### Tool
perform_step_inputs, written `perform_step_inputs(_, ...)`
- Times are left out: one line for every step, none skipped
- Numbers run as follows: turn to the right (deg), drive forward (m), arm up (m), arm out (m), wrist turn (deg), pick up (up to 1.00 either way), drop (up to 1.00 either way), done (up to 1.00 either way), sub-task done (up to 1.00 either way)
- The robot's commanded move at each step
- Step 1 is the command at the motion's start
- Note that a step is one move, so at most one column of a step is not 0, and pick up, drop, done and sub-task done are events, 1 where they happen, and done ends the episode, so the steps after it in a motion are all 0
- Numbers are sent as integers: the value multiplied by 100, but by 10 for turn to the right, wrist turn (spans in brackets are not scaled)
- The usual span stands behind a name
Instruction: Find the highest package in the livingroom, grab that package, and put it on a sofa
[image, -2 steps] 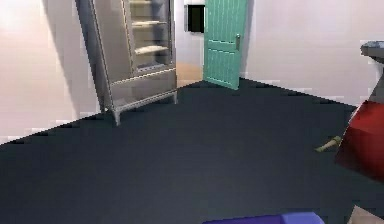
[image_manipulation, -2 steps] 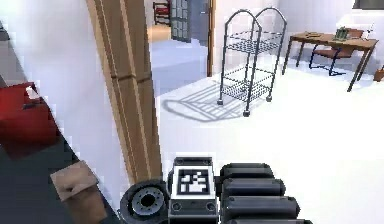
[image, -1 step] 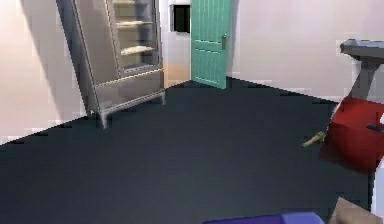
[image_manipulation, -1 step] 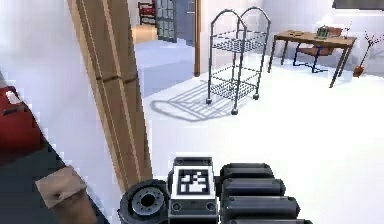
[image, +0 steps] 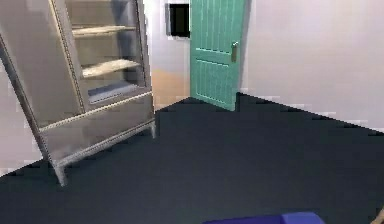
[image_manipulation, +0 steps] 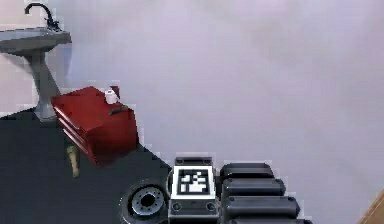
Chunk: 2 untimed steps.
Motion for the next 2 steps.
perform_step_inputs(0,100,0,0,0,0,0,0,0)
perform_step_inputs(0,100,0,0,0,0,0,0,0)
